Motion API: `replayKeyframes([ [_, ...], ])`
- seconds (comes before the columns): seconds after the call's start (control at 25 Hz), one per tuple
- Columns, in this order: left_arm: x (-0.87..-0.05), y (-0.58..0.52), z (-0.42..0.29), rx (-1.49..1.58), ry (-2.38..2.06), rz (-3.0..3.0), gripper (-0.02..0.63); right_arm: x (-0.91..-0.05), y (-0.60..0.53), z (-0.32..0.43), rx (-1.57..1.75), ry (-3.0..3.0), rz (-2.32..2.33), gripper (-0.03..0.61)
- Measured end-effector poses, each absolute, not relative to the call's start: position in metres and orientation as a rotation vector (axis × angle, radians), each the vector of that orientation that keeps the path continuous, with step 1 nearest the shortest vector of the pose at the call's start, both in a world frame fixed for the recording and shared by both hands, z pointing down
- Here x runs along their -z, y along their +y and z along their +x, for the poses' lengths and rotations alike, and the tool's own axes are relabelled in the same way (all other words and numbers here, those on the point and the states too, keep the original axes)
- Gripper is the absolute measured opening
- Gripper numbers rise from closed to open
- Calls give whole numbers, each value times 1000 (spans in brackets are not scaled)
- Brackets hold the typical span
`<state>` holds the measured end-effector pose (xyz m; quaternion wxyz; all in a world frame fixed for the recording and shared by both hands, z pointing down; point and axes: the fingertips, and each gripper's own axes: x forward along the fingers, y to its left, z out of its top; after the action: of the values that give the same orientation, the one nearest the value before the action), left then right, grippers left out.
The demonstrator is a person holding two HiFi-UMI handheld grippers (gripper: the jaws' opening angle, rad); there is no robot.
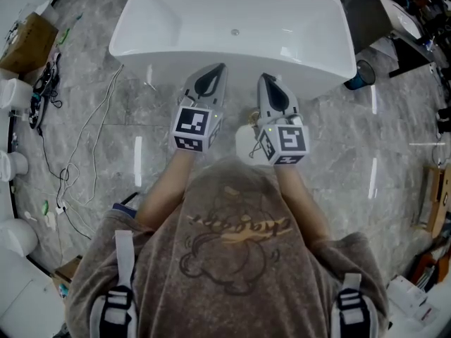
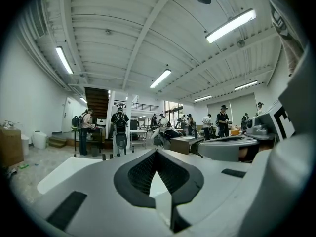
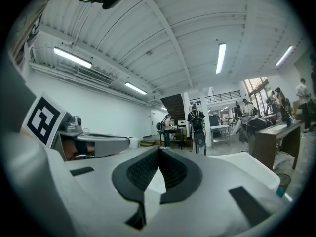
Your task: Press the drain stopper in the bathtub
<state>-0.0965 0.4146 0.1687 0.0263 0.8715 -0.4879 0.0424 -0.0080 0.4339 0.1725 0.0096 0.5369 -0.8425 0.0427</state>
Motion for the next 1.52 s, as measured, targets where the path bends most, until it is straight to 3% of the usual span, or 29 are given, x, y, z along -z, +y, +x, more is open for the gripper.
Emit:
replayKeyframes([
  [1.52,-158,132,-42,-111,-1604,2634,-2,-163,139,38,-132,-2726,1542,0],
])
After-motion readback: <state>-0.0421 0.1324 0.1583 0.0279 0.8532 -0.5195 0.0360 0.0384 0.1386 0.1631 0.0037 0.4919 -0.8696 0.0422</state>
